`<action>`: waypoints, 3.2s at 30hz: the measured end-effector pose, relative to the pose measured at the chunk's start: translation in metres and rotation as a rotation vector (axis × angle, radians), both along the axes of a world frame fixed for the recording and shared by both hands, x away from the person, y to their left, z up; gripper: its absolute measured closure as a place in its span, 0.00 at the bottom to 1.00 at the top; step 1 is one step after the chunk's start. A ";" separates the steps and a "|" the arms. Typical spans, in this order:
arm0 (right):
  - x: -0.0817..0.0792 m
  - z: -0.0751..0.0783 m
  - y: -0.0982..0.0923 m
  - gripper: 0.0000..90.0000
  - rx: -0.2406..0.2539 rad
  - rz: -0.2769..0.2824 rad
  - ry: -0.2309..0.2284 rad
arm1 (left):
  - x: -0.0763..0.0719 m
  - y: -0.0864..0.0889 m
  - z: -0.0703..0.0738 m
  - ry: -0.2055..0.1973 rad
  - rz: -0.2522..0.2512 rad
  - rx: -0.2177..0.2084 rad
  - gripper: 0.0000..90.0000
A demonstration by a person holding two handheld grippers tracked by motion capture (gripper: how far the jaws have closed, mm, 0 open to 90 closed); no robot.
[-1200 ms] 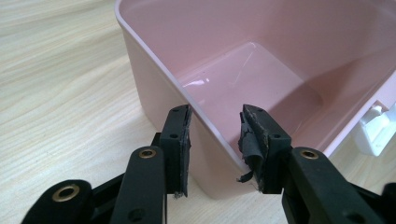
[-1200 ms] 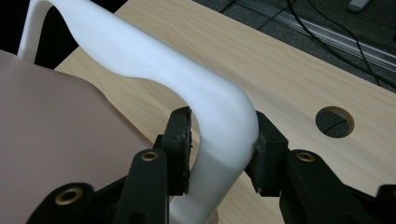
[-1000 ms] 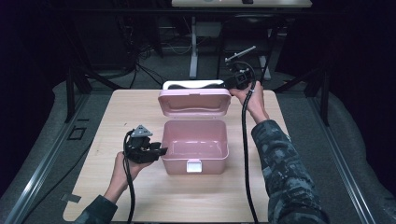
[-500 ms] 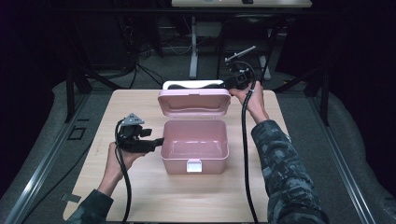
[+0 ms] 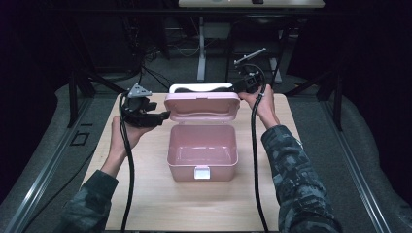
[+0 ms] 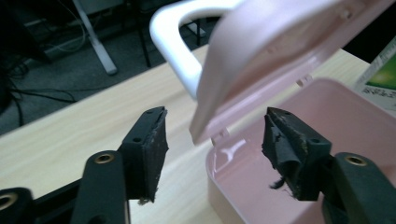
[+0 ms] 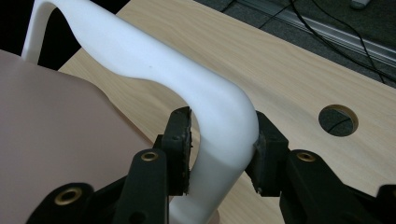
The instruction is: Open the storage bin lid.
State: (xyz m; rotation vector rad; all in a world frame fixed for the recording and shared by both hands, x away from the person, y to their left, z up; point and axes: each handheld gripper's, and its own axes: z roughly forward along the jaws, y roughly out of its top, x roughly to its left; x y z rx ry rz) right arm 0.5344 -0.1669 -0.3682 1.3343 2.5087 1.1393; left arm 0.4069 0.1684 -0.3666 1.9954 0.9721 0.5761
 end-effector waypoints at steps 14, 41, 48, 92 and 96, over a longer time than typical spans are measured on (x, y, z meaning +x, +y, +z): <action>-0.001 0.000 0.000 0.71 0.003 0.000 -0.005 | 0.007 -0.019 0.007 -0.086 -0.005 0.069 0.81; -0.034 0.018 -0.046 0.45 0.039 -0.041 -0.096 | 0.006 -0.025 0.005 -0.144 0.034 0.146 0.87; -0.062 0.016 -0.066 0.39 0.026 -0.074 -0.104 | 0.007 -0.026 0.004 -0.149 0.037 0.145 0.88; -0.169 -0.101 -0.015 0.65 -0.039 0.017 -0.009 | 0.049 -0.031 0.011 -0.076 0.068 0.145 0.90; -0.168 -0.102 -0.015 0.64 -0.035 0.020 -0.013 | 0.058 -0.033 0.011 -0.058 0.072 0.156 0.90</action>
